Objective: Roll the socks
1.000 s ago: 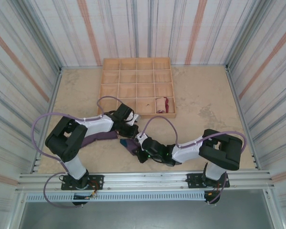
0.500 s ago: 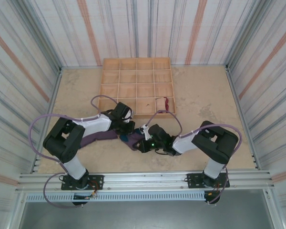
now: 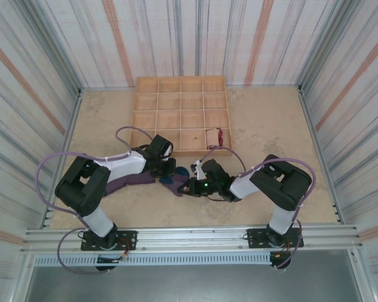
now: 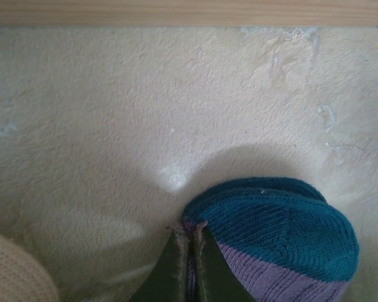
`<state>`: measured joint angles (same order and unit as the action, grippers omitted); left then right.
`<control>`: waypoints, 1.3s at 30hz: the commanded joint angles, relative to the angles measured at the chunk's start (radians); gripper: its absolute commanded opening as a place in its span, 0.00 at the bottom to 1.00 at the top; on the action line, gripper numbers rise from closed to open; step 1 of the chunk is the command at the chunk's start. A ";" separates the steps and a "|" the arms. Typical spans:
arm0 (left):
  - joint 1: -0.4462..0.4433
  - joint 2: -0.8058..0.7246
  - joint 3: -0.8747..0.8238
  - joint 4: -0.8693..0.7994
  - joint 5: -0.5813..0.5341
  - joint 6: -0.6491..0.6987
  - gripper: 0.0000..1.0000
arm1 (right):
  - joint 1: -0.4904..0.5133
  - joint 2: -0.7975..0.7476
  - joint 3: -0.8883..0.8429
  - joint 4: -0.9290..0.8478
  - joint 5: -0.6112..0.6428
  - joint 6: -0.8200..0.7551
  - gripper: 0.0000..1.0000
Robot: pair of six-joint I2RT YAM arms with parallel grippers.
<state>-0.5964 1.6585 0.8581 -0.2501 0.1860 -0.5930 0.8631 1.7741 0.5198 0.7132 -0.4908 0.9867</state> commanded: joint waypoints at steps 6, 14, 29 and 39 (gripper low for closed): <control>0.012 -0.015 -0.021 -0.064 -0.074 -0.031 0.00 | -0.076 0.070 -0.009 -0.333 -0.022 0.194 0.00; 0.013 -0.014 0.020 -0.105 -0.062 -0.047 0.19 | -0.105 0.101 0.054 -0.483 -0.062 0.241 0.00; 0.013 -0.282 -0.011 -0.141 0.000 -0.189 0.67 | -0.135 0.134 -0.077 -0.236 -0.046 0.360 0.00; -0.073 -0.501 -0.280 0.046 -0.011 -0.432 0.65 | -0.138 0.144 -0.112 -0.176 -0.035 0.383 0.00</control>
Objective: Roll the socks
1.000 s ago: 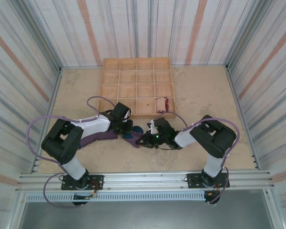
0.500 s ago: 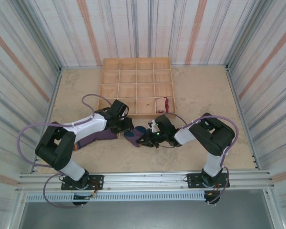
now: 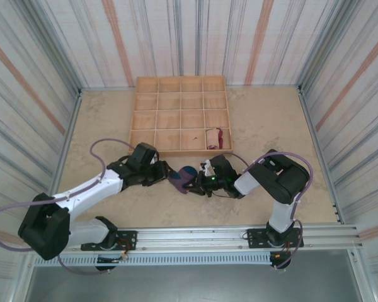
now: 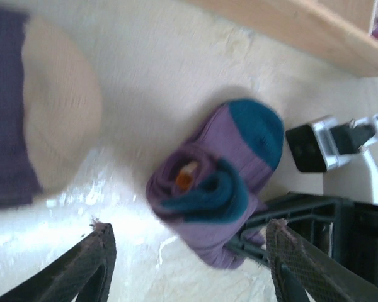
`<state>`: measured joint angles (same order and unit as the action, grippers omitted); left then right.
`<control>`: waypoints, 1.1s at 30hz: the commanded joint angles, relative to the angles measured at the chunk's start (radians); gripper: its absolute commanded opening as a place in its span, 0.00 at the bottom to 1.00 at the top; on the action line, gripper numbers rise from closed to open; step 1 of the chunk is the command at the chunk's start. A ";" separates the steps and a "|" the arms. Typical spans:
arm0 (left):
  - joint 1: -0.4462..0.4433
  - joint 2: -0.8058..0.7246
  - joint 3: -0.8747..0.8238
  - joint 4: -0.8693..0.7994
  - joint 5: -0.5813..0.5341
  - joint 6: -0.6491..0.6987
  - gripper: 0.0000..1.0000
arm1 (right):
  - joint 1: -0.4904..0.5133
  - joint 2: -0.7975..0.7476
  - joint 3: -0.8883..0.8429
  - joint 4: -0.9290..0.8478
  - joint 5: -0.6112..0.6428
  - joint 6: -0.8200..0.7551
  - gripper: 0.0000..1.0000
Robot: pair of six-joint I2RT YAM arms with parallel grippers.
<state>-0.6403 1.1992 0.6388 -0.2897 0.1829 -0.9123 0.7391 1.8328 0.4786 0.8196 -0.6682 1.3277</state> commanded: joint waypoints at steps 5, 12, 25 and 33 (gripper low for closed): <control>-0.098 -0.004 -0.115 0.200 -0.050 -0.189 0.66 | -0.014 0.104 -0.080 -0.232 0.142 0.065 0.00; -0.139 0.094 -0.113 0.255 -0.118 -0.240 0.65 | -0.015 0.121 -0.081 -0.198 0.134 0.079 0.00; -0.125 0.258 -0.055 0.279 -0.135 -0.220 0.44 | -0.023 0.094 -0.092 -0.195 0.135 0.053 0.00; -0.109 0.301 0.011 0.203 -0.130 -0.151 0.12 | -0.030 0.038 -0.067 -0.223 0.129 -0.067 0.07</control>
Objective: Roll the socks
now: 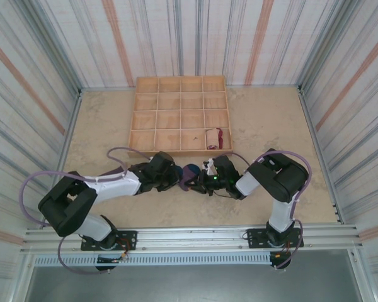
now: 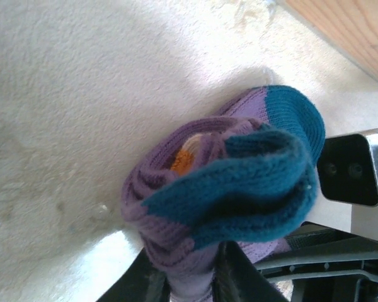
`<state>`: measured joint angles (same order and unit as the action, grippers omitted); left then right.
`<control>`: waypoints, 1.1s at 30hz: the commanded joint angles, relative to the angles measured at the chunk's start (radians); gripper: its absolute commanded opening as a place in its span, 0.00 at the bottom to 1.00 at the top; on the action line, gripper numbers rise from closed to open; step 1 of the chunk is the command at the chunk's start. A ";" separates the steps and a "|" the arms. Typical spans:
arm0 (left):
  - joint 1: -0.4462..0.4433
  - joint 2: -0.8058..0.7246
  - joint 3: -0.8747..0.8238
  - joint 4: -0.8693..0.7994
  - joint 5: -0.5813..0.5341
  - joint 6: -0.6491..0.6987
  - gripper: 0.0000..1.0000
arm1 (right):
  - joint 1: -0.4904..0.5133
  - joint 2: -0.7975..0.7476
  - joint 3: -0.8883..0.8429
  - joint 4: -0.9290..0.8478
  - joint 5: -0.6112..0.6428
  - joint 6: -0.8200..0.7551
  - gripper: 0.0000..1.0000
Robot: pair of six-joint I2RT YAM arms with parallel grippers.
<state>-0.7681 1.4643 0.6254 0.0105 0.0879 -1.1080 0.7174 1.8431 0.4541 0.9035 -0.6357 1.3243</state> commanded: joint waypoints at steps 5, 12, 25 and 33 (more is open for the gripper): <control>0.022 0.030 0.132 -0.297 -0.028 0.140 0.02 | -0.006 -0.101 -0.028 -0.425 0.135 -0.188 0.21; 0.018 0.005 0.207 -0.463 -0.034 0.166 0.00 | 0.027 -0.366 -0.013 -0.637 0.283 -0.394 0.49; 0.021 0.054 0.259 -0.493 0.067 0.169 0.01 | 0.386 -0.586 0.064 -0.827 0.846 -0.769 0.79; 0.027 0.068 0.277 -0.518 0.104 0.183 0.00 | 0.450 -0.456 0.137 -0.740 0.950 -0.884 0.77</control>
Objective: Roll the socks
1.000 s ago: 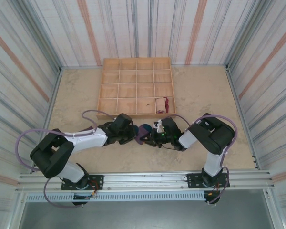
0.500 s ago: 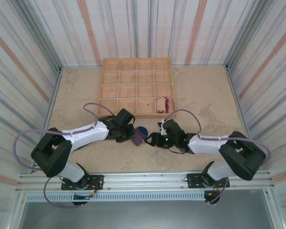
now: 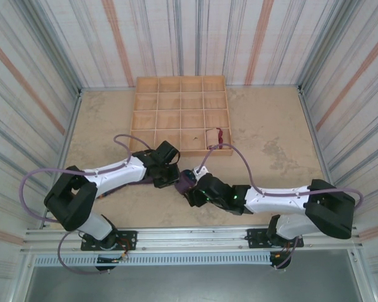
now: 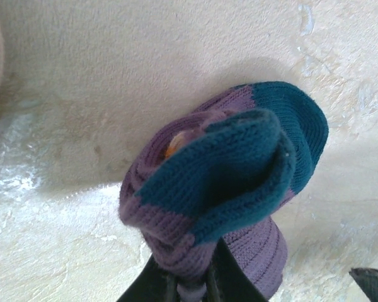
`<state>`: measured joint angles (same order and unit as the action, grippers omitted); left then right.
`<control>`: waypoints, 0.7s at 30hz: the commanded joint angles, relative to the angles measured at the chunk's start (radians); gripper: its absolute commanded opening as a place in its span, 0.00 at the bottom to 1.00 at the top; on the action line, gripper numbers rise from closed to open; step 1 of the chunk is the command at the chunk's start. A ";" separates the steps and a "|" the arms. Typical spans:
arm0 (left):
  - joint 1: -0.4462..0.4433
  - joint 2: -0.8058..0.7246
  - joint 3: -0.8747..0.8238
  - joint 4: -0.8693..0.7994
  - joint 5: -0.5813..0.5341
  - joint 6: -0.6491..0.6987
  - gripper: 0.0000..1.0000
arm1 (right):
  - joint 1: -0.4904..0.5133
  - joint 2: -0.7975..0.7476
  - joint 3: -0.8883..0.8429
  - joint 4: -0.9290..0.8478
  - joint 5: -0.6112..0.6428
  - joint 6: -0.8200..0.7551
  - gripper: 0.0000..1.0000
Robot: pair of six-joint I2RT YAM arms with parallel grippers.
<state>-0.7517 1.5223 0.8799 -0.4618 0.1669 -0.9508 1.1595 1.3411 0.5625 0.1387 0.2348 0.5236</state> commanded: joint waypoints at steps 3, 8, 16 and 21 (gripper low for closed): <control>0.011 0.009 0.023 -0.050 0.029 0.029 0.00 | 0.008 0.106 0.054 0.061 0.060 -0.099 0.76; 0.012 0.009 0.021 -0.054 0.035 0.032 0.00 | 0.012 0.199 0.093 0.089 0.045 -0.104 0.69; 0.012 0.007 0.018 -0.055 0.043 0.037 0.00 | 0.020 0.289 0.135 0.085 0.038 -0.078 0.55; 0.015 -0.001 0.010 -0.047 0.054 0.040 0.06 | 0.017 0.331 0.140 0.054 0.042 -0.039 0.29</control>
<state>-0.7280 1.5242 0.8825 -0.4965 0.1898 -0.9329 1.1706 1.6253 0.6849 0.2344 0.2699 0.4717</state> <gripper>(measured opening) 0.100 0.327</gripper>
